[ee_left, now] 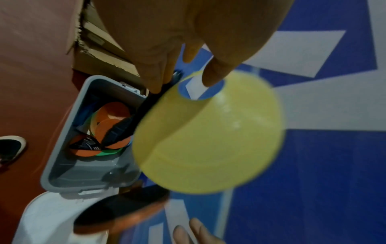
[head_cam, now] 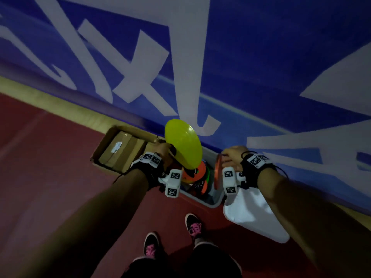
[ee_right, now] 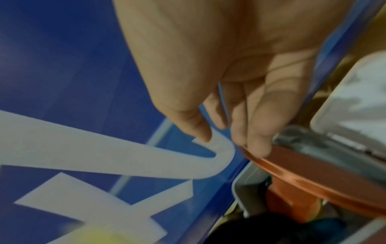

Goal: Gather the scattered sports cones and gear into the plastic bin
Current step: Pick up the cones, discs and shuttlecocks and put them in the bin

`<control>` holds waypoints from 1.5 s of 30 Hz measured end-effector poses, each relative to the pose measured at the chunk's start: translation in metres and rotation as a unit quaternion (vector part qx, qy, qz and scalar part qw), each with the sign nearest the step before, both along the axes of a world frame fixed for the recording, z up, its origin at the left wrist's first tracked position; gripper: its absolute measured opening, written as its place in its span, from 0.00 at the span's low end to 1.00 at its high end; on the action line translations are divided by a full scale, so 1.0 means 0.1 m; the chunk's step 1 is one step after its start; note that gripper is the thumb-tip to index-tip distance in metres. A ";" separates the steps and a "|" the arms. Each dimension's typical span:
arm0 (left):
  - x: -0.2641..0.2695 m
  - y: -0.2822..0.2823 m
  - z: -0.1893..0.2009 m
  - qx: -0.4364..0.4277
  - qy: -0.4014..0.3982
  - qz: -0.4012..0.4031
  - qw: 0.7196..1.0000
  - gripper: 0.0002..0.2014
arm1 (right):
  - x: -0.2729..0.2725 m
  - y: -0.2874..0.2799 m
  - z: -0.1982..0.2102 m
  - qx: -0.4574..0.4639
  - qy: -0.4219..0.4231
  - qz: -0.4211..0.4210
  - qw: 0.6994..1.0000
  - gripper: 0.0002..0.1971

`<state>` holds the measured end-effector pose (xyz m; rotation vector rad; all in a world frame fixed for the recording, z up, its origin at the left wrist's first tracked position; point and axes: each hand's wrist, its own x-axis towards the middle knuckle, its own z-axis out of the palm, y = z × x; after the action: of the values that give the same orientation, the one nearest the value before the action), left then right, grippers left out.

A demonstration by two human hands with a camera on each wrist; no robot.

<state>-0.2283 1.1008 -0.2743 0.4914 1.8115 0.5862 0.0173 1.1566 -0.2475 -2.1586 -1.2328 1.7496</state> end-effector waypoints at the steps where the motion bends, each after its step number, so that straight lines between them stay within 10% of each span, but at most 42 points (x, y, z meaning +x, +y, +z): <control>1: -0.02 -0.01 0.02 0.006 -0.080 0.118 0.990 0.10 | -0.06 0.12 -0.03 -0.004 0.017 -0.001 1.000 0.06; 13: -0.68 -1.65 0.72 0.093 -0.114 0.462 0.875 0.15 | -1.70 -0.21 0.13 0.019 0.090 0.186 0.978 0.09; 25: -0.73 -5.28 0.71 0.132 -0.075 0.655 0.740 0.11 | -3.06 -3.82 0.46 -0.050 0.162 0.508 0.845 0.08; 34: -0.33 -6.48 0.63 0.136 -0.064 0.733 0.664 0.08 | -3.10 -5.38 0.47 -0.044 0.112 0.625 0.771 0.04; 45: 1.03 -8.00 0.72 0.150 0.019 0.919 0.364 0.07 | -2.99 -7.38 0.46 -0.118 0.119 0.790 0.589 0.08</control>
<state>-0.1258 0.3008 -0.2020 -1.7826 1.4617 2.3414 -0.2816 0.4186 -0.2011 -0.1625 -3.3458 2.3578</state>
